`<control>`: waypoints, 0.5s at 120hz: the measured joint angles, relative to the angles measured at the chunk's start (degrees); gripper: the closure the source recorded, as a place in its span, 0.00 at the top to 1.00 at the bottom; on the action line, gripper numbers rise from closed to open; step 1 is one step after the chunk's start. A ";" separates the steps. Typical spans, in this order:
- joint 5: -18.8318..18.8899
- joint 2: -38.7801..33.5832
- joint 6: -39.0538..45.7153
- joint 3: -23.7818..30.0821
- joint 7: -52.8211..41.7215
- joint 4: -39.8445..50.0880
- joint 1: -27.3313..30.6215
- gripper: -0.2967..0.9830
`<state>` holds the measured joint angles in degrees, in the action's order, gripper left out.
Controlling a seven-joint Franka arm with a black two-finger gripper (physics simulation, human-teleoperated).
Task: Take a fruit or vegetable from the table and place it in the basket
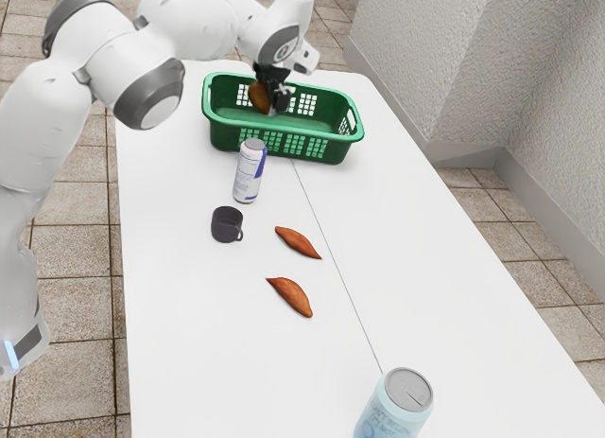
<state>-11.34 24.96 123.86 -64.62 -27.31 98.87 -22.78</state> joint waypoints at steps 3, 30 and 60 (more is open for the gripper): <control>-0.05 0.06 -0.11 0.02 -0.02 -0.01 0.00 0.70; 0.46 0.65 -2.78 -0.24 -0.20 -5.52 -0.24 0.74; 1.46 4.38 -45.81 -5.95 -0.34 -61.86 0.24 0.75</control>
<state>-9.89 29.34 78.05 -70.56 -27.65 37.02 -22.55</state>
